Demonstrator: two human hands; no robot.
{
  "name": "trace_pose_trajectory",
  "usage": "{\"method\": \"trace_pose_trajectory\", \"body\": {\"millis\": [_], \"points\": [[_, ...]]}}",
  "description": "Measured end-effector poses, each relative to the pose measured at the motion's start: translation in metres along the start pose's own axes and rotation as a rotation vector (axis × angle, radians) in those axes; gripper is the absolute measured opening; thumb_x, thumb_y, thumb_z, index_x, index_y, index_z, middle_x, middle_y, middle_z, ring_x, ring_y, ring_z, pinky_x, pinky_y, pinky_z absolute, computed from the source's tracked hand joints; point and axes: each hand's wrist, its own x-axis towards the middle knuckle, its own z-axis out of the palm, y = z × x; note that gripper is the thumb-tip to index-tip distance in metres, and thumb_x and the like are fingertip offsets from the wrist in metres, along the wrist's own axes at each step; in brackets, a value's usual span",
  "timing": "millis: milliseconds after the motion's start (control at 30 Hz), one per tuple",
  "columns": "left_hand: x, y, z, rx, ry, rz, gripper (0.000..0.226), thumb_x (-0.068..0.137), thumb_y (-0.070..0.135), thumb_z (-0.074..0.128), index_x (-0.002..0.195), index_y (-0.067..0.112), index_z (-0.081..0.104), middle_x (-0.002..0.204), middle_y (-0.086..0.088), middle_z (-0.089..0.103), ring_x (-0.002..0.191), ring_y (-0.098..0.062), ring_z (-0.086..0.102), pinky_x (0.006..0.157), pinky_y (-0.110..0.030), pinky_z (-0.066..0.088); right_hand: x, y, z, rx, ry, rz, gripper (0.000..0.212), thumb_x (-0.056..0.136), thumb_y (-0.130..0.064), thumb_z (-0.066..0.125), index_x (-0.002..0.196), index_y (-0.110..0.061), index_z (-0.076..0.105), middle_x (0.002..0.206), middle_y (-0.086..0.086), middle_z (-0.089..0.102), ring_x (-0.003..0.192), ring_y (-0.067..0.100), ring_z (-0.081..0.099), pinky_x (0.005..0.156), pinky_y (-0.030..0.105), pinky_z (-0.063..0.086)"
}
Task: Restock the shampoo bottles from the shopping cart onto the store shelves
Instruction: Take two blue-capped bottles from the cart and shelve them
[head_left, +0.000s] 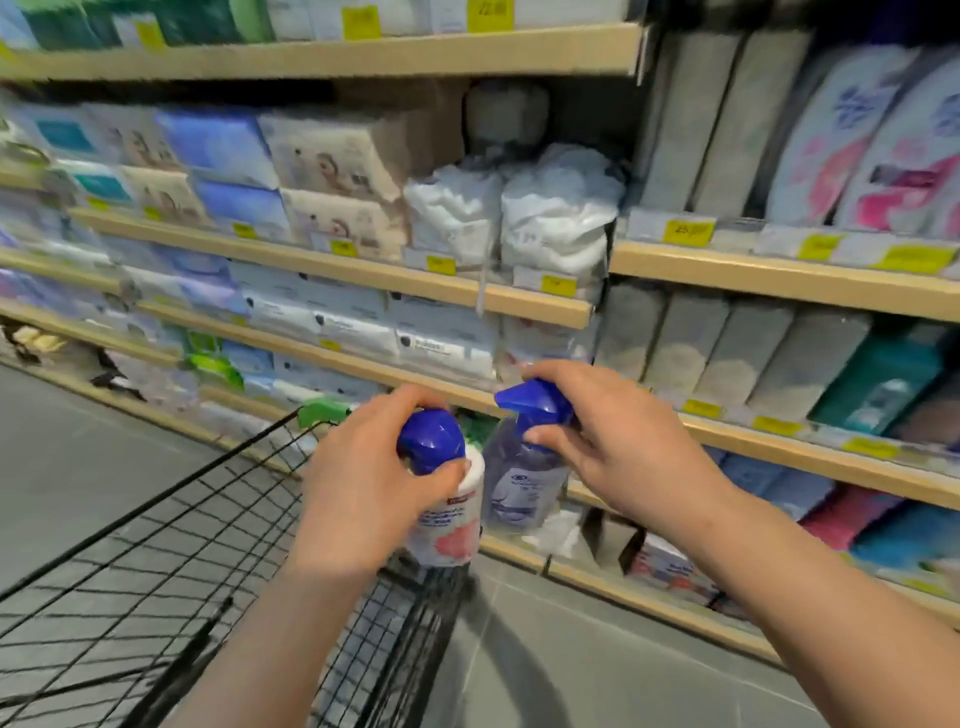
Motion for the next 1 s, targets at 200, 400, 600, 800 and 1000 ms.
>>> {"method": "trace_pose_trajectory", "body": {"millis": [200, 400, 600, 800, 1000], "points": [[0.044, 0.092, 0.052, -0.060, 0.007, 0.188, 0.050, 0.040, 0.055, 0.050, 0.090, 0.050, 0.045, 0.092, 0.049, 0.048, 0.081, 0.001, 0.051, 0.070, -0.004, 0.037, -0.036, 0.074, -0.076, -0.035, 0.131, 0.052, 0.042, 0.090, -0.036, 0.046, 0.130, -0.029, 0.035, 0.126, -0.009, 0.047, 0.116, 0.012, 0.039, 0.086, 0.029, 0.036], [0.076, 0.176, 0.108, -0.230, 0.015, 0.312, 0.045, 0.055, 0.014, 0.081, 0.070, 0.042, 0.049, 0.086, 0.042, 0.054, 0.079, 0.010, 0.052, 0.067, -0.001, 0.039, -0.066, 0.145, -0.123, -0.199, 0.350, 0.009, 0.037, 0.075, -0.035, 0.057, 0.108, -0.018, 0.055, 0.094, -0.001, 0.067, 0.086, 0.023, 0.063, 0.063, 0.033, 0.052], [0.096, 0.251, 0.154, -0.341, 0.071, 0.416, 0.036, 0.050, 0.028, 0.071, 0.074, 0.046, 0.051, 0.084, 0.038, 0.055, 0.078, 0.015, 0.051, 0.068, 0.001, 0.041, -0.096, 0.210, -0.177, -0.279, 0.512, -0.012, 0.036, 0.075, -0.037, 0.044, 0.107, -0.019, 0.047, 0.093, 0.001, 0.067, 0.081, 0.017, 0.053, 0.075, 0.026, 0.036], [0.118, 0.290, 0.157, -0.337, 0.176, 0.570, 0.036, 0.055, 0.023, 0.069, 0.080, 0.041, 0.049, 0.084, 0.036, 0.054, 0.079, 0.016, 0.050, 0.068, 0.002, 0.040, -0.093, 0.241, -0.223, -0.294, 0.681, -0.104, 0.036, 0.081, -0.030, 0.049, 0.112, -0.013, 0.049, 0.100, 0.005, 0.065, 0.084, 0.017, 0.047, 0.075, 0.026, 0.037], [0.152, 0.297, 0.157, -0.330, 0.230, 0.657, 0.042, 0.058, 0.022, 0.069, 0.090, 0.040, 0.049, 0.084, 0.028, 0.052, 0.081, 0.016, 0.049, 0.069, 0.001, 0.041, -0.061, 0.257, -0.238, -0.343, 0.790, -0.156, 0.034, 0.081, -0.029, 0.049, 0.113, -0.016, 0.044, 0.104, 0.007, 0.066, 0.082, 0.020, 0.048, 0.072, 0.027, 0.039]]}}
